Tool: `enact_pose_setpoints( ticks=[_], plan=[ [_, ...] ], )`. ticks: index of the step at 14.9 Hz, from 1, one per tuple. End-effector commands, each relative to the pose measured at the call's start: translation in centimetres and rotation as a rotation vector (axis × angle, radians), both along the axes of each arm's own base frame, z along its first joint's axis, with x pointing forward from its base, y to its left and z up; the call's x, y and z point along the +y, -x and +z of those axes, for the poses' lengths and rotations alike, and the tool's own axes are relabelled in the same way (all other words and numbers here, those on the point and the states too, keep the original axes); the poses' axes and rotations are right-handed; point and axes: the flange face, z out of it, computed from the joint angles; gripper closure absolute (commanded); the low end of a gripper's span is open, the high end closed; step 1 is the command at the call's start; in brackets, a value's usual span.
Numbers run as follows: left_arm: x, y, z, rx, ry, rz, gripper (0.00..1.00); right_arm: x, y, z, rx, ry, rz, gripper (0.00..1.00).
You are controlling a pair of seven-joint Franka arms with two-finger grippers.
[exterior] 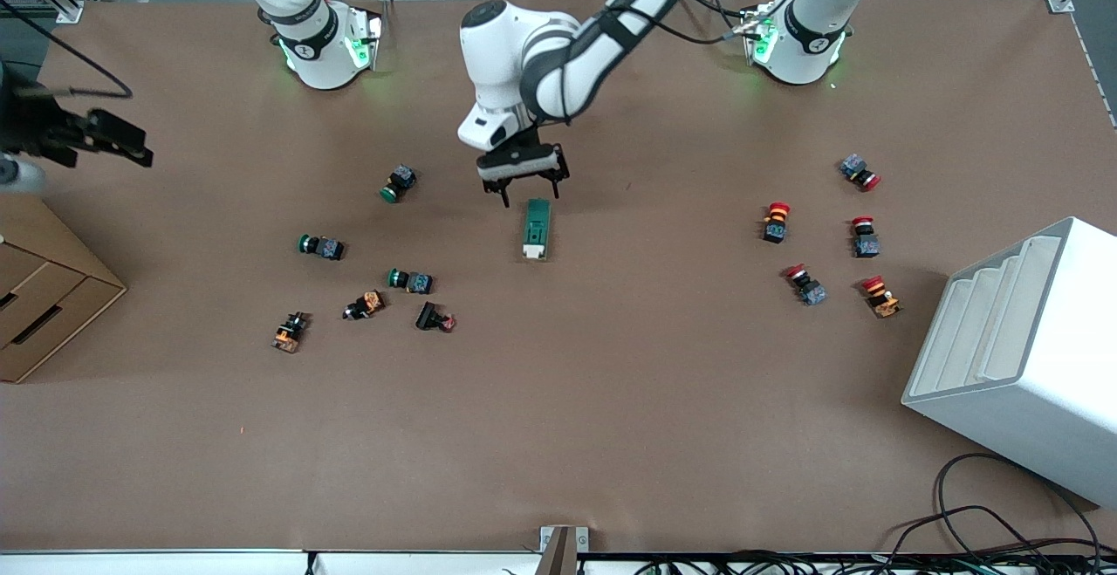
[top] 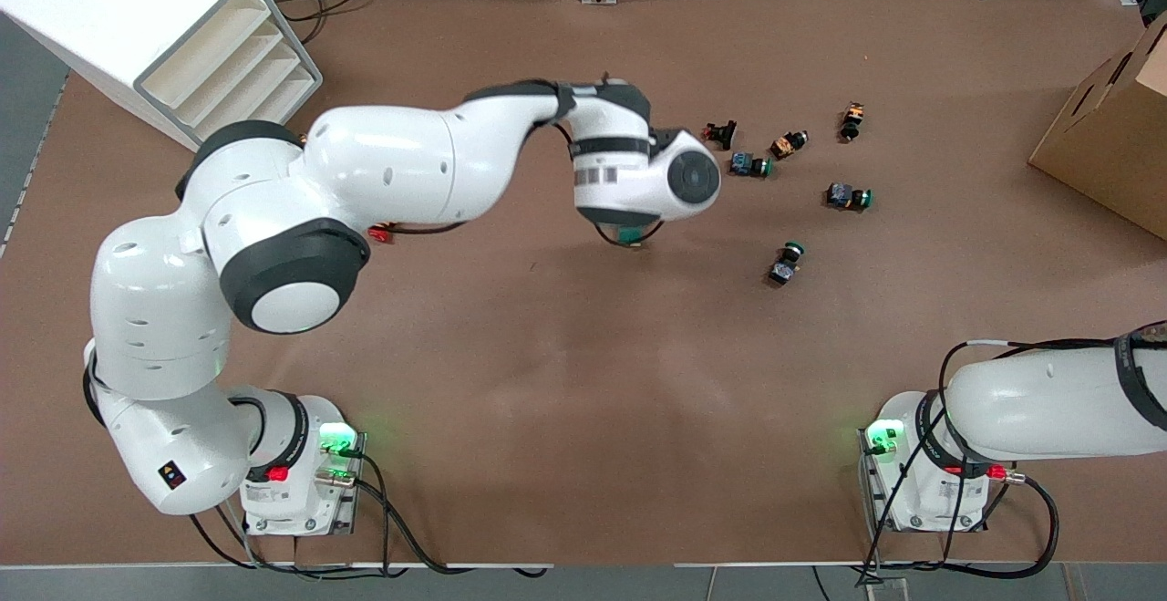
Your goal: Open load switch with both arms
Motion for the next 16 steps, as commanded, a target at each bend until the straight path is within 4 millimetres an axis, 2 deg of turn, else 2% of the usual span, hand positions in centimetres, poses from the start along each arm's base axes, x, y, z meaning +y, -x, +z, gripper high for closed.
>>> enact_pose_setpoints(
  ticks=[1,3,6,8,10,14,16],
  plan=[
    [1.0,1.9,-3.0,-0.114,-0.007,-0.048,0.01,-1.0,-2.9,-4.2,0.06,0.003,0.022,0.0],
    [1.8,3.1,-4.7,-0.172,-0.014,-0.098,0.01,-1.2,-2.6,-5.5,0.085,-0.006,0.003,0.0],
    [2.0,6.6,-7.4,-0.302,0.039,-0.138,0.01,0.2,-2.9,-6.5,0.101,0.014,-0.094,0.0],
    [2.6,7.7,-10.3,-0.405,0.078,-0.187,0.01,3.5,-3.3,-7.8,0.117,0.032,-0.193,0.0],
    [3.0,8.2,-12.6,-0.499,0.071,-0.208,0.01,7.8,-3.2,-8.7,0.108,0.065,-0.27,0.0],
    [3.2,8.5,-13.3,-0.519,0.078,-0.189,0.01,16.0,-3.4,-13.3,0.153,0.136,-0.506,0.0],
    [3.8,8.3,-14.4,-0.56,0.054,-0.171,0.01,20.8,-3.3,-16.2,0.173,0.154,-0.614,0.0]
  ],
)
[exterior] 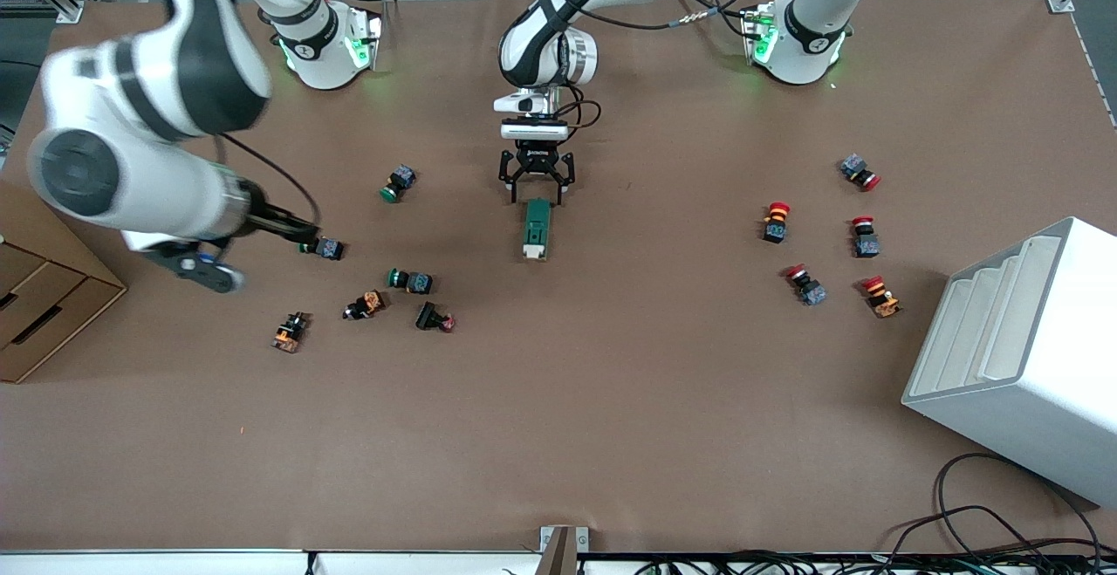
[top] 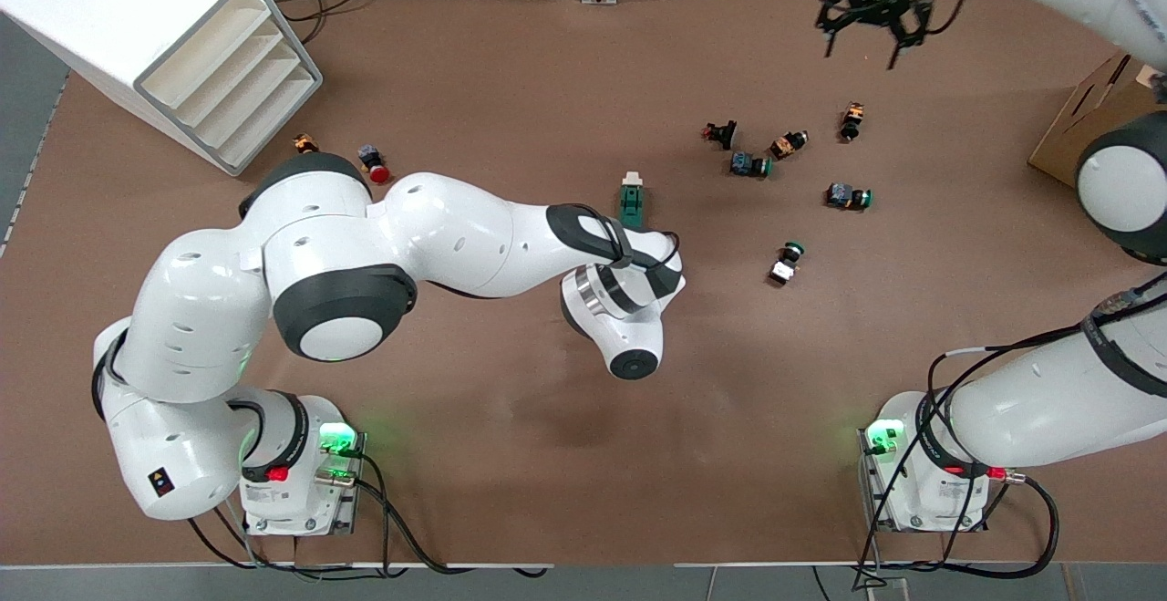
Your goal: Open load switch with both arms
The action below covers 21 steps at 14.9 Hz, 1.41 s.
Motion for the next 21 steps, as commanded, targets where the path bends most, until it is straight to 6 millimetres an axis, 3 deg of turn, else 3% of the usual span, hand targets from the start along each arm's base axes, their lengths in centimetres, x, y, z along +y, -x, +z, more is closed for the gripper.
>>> enact_pose_setpoints(
  ticks=[1,4,7,11,13,17,21],
  plan=[
    [0.3,0.2,-1.4,-0.073,0.026,0.011,0.0,5.2,0.0,-3.4,0.009,0.023,-0.165,0.0],
    [1.1,1.1,-4.8,-0.156,0.076,-0.004,0.0,11.4,0.4,-7.6,-0.001,0.063,-0.272,0.0],
    [0.8,2.8,-5.2,-0.165,0.05,-0.04,0.0,16.4,1.0,-11.8,-0.014,0.087,-0.419,0.0],
    [1.2,4.0,-7.0,-0.181,0.003,-0.055,0.0,20.7,1.6,-17.6,0.034,0.109,-0.574,0.0],
    [1.3,5.1,-7.9,-0.189,-0.026,-0.077,0.0,23.3,2.5,-19.2,0.033,0.143,-0.606,0.0],
    [1.8,5.2,-8.7,-0.207,-0.072,-0.082,0.0,25.0,2.7,-21.8,0.018,0.153,-0.678,0.0],
    [2.0,5.2,-9.1,-0.207,-0.082,-0.082,0.0,27.4,4.3,-24.6,0.0,0.17,-0.716,0.0]
  ],
)
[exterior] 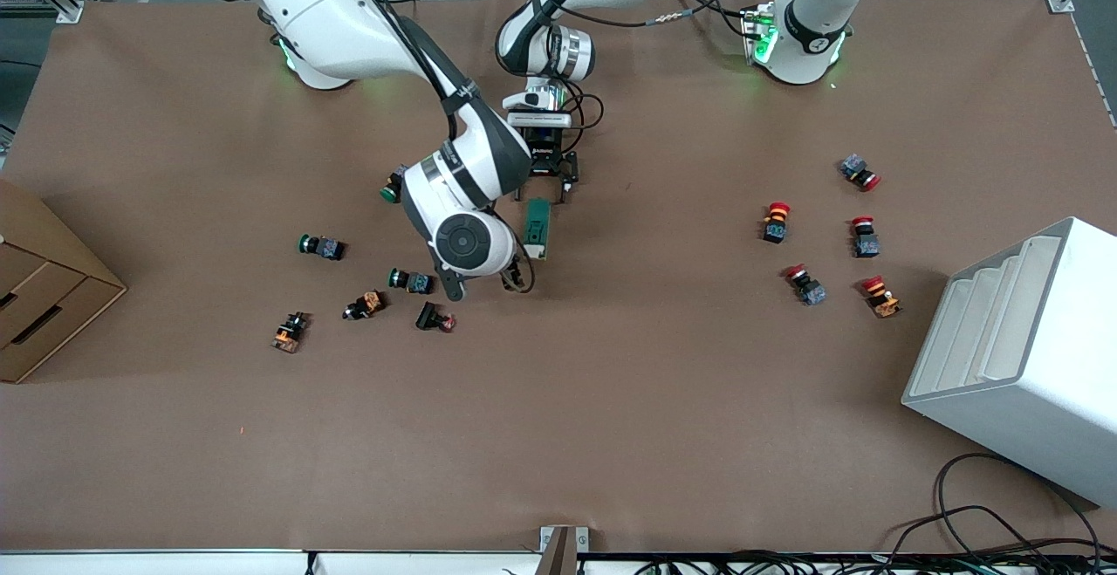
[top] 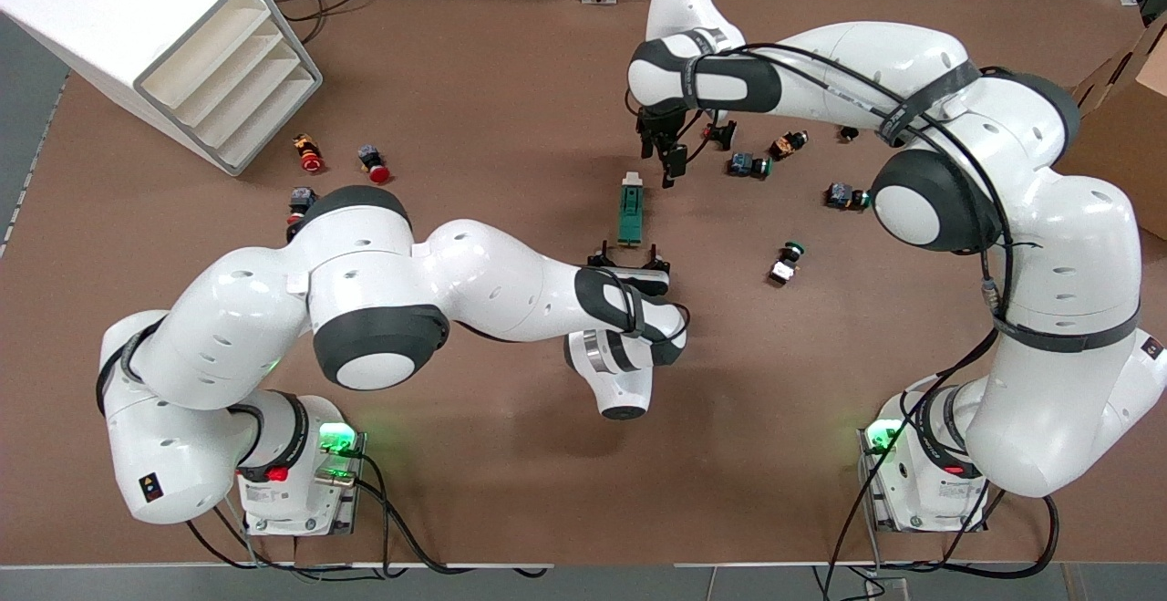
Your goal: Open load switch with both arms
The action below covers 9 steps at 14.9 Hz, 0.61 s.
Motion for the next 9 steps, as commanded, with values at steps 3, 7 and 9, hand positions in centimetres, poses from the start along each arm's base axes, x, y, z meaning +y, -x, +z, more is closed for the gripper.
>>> enact_pose_setpoints(
  ticks=[3,7,9],
  plan=[
    [1.4,2.0,-4.1,0.078,-0.071,-0.007,0.0,1.6,0.7,-1.3,-0.003,0.004,-0.04,0.0],
    [1.4,2.0,-4.2,0.079,-0.075,-0.008,0.0,3.8,2.8,-1.2,0.007,0.009,0.003,0.0],
    [1.4,2.0,-4.2,0.079,-0.075,-0.008,0.0,4.0,3.4,-1.1,0.033,0.023,0.016,0.0]
  ],
)
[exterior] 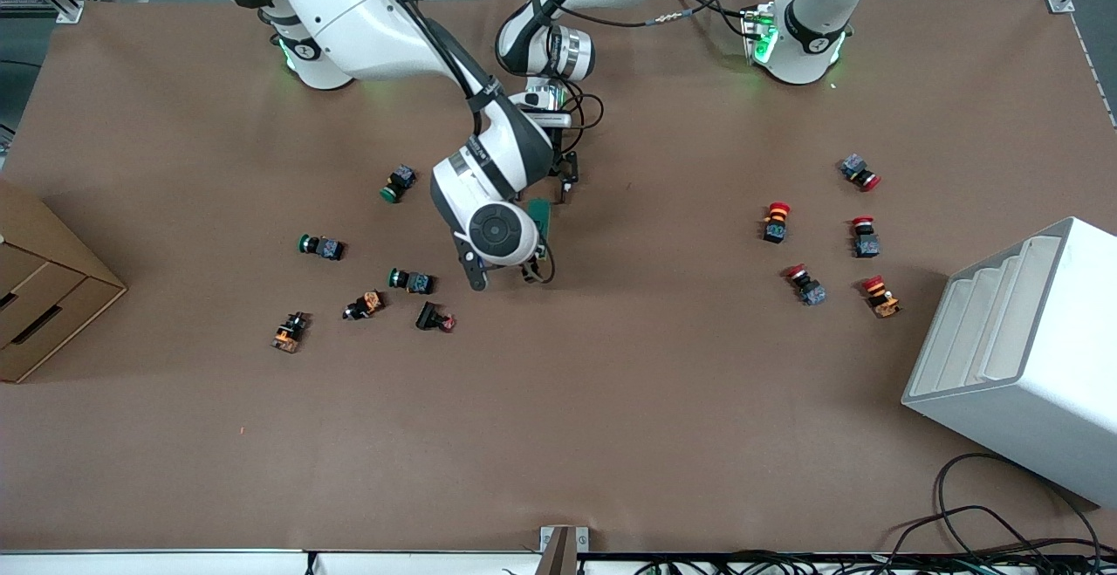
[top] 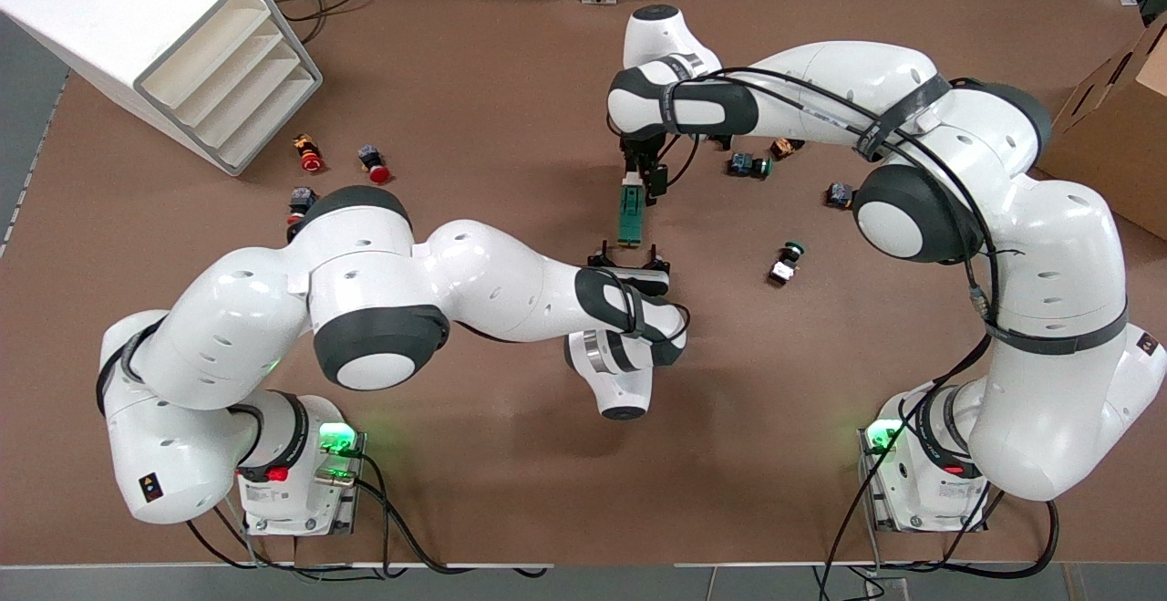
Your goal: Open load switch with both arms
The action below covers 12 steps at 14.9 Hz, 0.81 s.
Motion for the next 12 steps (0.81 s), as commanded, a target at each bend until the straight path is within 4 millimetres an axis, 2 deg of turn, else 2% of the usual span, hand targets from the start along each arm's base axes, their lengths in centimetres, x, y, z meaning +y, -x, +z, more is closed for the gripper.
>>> enact_pose_setpoints(
  ticks=[1,7,12],
  plan=[
    [1.4,2.0,-4.2,0.08,-0.075,-0.008,0.0,0.5,1.0,0.4,0.057,0.024,0.002,0.0],
    [1.4,1.8,-4.0,0.077,-0.07,-0.001,0.0,1.0,1.2,3.7,0.143,0.059,0.047,0.0],
    [0.8,1.6,-3.5,0.073,-0.057,0.002,0.0,1.9,3.2,3.8,0.21,0.085,0.092,0.0]
  ],
)
